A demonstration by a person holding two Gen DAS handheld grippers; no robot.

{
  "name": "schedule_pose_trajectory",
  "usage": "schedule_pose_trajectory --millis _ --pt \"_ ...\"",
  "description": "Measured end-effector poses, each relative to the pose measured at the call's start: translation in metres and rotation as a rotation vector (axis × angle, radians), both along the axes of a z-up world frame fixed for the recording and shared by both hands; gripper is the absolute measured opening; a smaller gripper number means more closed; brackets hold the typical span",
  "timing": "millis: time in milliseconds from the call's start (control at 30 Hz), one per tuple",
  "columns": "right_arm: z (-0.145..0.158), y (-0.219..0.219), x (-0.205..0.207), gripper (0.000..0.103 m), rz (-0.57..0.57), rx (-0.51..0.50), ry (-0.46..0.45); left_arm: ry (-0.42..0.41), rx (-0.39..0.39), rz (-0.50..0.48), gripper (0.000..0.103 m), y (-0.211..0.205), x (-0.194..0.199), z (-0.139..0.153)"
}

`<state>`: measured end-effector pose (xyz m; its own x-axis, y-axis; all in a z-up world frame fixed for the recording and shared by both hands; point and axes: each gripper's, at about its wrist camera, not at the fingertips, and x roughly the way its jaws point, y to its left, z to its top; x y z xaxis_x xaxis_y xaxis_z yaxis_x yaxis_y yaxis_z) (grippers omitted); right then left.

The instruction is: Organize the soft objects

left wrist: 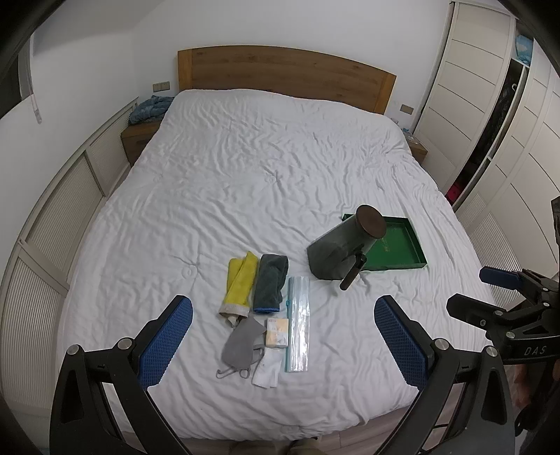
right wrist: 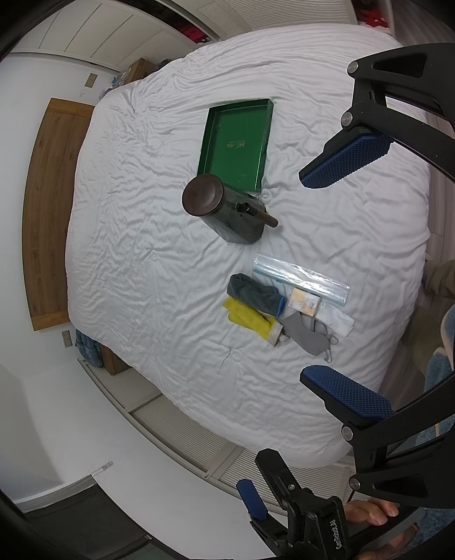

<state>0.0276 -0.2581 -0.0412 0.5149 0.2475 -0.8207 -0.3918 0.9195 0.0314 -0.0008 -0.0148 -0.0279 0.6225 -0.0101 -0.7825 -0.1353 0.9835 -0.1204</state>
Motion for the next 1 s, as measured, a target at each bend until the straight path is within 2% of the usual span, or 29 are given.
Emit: schedule_pose_trajectory --millis 600,833,1000 --pt "-0.013 -0.004 0.011 0.103 0.002 0.0 0.017 0.014 0.004 -0.001 0.102 0.0 -0.001 -0.009" --pt "-0.034 0.008 0.023 0.103 0.01 0.001 0.03 0.062 0.018 0.007 0.102 0.014 0.005 -0.042" --pt "-0.074 0.027 0.045 0.103 0.022 -0.012 0.07 0.127 0.041 0.007 0.102 0.03 0.02 -0.08"
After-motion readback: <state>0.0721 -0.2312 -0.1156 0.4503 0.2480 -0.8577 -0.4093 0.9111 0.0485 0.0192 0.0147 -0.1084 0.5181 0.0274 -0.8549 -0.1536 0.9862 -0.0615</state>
